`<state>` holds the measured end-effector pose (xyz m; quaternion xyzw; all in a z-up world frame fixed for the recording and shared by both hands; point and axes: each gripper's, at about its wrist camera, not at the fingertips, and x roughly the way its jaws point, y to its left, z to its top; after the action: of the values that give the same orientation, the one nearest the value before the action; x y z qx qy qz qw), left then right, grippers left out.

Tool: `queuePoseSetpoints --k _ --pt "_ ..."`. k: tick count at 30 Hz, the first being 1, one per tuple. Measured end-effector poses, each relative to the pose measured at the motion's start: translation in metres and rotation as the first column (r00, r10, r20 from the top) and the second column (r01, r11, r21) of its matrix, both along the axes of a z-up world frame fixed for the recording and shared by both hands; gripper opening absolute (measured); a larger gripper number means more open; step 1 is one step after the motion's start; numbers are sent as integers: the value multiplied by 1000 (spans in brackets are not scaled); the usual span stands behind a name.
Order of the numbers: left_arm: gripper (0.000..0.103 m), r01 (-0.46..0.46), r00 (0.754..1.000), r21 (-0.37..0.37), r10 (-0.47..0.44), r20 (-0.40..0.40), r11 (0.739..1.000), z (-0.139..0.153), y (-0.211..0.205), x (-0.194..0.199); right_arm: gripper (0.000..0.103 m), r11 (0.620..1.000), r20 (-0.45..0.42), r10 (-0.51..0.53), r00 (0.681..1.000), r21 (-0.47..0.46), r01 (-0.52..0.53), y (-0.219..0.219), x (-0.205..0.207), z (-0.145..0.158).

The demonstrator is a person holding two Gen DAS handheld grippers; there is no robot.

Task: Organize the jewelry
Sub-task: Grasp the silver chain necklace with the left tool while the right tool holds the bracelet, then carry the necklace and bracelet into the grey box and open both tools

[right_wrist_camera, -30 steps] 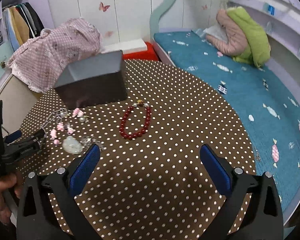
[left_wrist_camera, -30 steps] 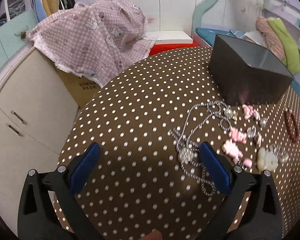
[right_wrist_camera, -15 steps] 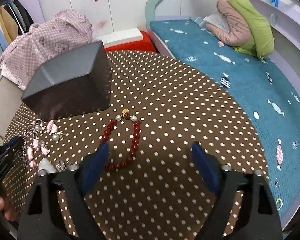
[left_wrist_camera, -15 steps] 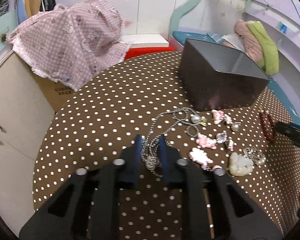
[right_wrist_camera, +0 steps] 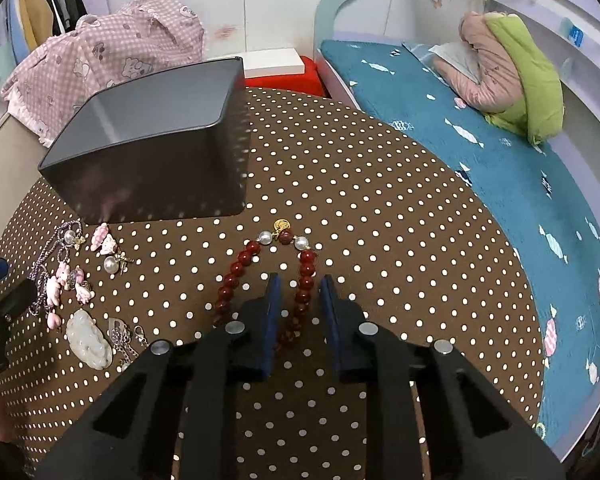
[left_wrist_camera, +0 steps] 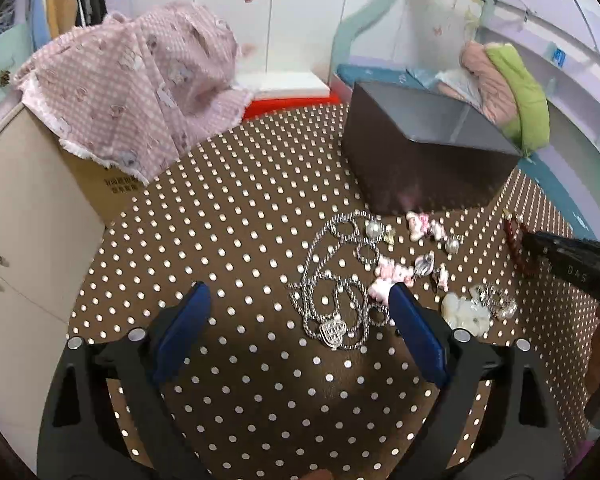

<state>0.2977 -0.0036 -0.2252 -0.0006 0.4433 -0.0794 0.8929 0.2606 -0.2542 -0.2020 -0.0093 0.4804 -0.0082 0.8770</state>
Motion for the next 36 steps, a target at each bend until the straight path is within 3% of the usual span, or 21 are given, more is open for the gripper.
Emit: queuePoseSetpoints --k 3,5,7,11,21,27,28,29,30,33,34,36 --pt "57 -3 1000 16 3 22 1000 -1 0 -2 19 1000 1 7 1000 -3 -7 0 0 0" --pt "27 21 999 8 -21 24 1000 -2 -3 -3 15 1000 1 8 1000 -1 -8 1 2 0" --pt "18 53 998 13 -53 23 999 -2 -8 -8 7 1000 0 19 1000 0 -19 0 -2 0" --pt "4 81 997 -40 -81 -1 996 0 -6 -12 6 999 -2 33 999 21 -33 -4 -10 0" --pt "4 74 997 -62 -72 21 995 17 15 -21 6 997 18 50 999 60 -51 -11 -26 13" --pt "7 91 996 7 -91 -1 996 12 5 -22 6 997 2 59 998 52 -59 -10 -26 10" --pt "23 92 996 8 -92 -10 996 9 3 -22 6 997 -2 62 998 53 -62 -9 -26 9" --pt "54 83 996 12 -83 -15 996 7 3 -22 6 997 -3 63 998 51 -63 -8 -26 8" --pt "63 71 997 17 -71 -7 997 6 5 -22 6 997 -6 66 998 51 -66 -7 -26 7" --pt "62 70 998 14 -70 -9 997 -1 4 -22 6 997 -10 68 998 48 -67 -6 -25 5" --pt "55 72 997 34 -72 2 997 -2 3 -24 6 997 -11 68 998 48 -68 -6 -26 5" --pt "29 84 996 62 -85 17 995 -2 -1 -23 6 997 -14 67 998 48 -67 -5 -25 4"
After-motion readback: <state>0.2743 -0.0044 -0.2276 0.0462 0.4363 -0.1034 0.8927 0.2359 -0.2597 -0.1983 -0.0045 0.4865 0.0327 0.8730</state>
